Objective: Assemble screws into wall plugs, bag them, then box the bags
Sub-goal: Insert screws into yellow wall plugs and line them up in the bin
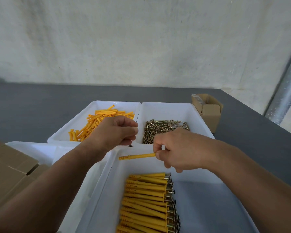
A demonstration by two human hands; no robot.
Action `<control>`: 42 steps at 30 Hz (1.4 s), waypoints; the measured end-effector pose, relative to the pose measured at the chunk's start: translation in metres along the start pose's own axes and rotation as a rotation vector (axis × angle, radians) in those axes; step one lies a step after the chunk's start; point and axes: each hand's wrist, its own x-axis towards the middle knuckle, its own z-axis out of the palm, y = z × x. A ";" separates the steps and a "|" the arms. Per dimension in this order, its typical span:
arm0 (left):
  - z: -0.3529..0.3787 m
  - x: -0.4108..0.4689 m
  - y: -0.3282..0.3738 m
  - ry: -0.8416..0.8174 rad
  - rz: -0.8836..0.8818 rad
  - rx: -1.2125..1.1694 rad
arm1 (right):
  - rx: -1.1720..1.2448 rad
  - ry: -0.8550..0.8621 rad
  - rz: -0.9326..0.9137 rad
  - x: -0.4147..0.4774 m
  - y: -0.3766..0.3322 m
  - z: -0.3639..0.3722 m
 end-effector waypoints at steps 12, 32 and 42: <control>-0.023 0.019 -0.039 0.372 0.027 0.870 | -0.264 -0.281 0.082 0.004 -0.007 0.016; -0.033 0.036 -0.057 0.022 -0.145 1.221 | -0.176 -0.405 0.160 0.011 -0.005 0.032; -0.033 0.037 -0.055 -0.005 -0.144 1.307 | -0.081 0.420 0.090 0.024 0.031 0.005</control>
